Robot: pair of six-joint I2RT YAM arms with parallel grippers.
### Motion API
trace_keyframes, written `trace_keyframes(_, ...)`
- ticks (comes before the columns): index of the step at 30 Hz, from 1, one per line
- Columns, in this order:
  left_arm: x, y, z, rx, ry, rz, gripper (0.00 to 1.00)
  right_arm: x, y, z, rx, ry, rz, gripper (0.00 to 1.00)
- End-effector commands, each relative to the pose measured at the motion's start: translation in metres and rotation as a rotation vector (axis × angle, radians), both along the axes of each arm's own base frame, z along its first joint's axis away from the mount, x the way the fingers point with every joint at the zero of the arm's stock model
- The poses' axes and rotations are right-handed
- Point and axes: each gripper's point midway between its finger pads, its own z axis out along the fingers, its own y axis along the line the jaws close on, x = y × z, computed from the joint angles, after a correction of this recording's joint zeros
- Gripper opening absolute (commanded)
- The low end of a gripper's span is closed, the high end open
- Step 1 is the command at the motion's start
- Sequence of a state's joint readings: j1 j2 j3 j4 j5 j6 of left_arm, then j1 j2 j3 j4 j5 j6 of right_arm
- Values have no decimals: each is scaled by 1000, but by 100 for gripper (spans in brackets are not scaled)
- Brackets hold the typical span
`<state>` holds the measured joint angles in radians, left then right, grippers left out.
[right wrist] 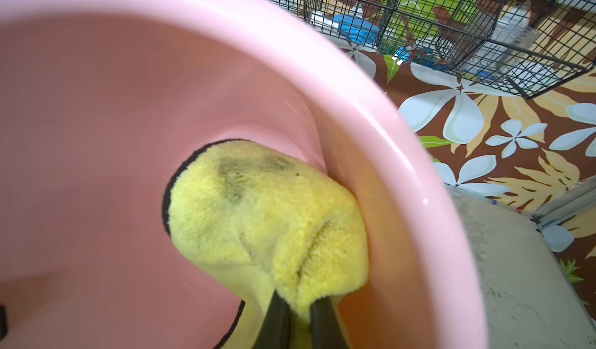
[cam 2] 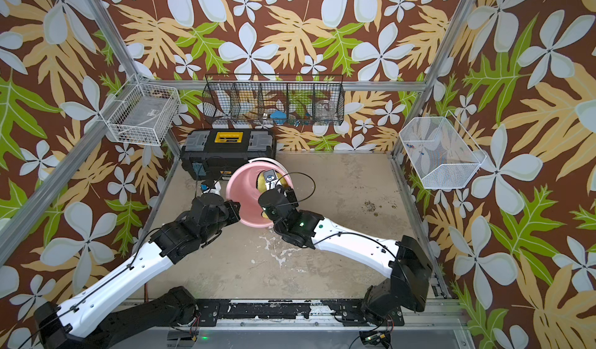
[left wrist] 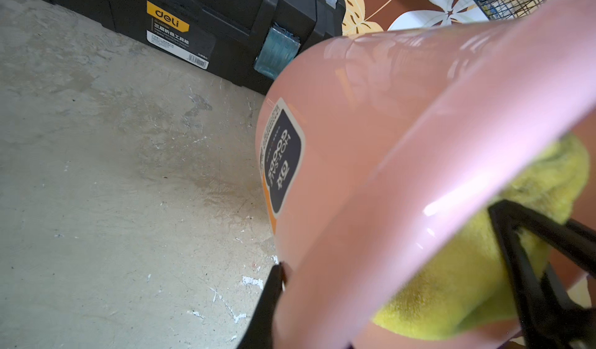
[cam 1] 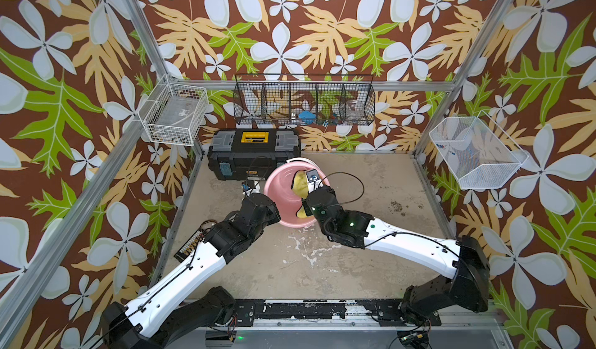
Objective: Wipe the inside of the bucket with a cloth
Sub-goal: Wipe the dirt from the inside of the bucket.
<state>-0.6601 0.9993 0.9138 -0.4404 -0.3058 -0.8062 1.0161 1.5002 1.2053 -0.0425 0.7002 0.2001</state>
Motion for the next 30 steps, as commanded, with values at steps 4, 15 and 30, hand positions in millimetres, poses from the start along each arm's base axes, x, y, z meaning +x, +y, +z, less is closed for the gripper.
trace_keyframes(4,12,-7,14,9,-62,-15,0,-9,12,33,33,-142,149,0)
trace_keyframes(15,9,-9,23,-2,-75,-29,0,40,-7,28,-279,-251,-92,0)
trace_keyframes(30,17,3,47,28,-159,29,0,40,-32,-21,-432,-6,-150,0)
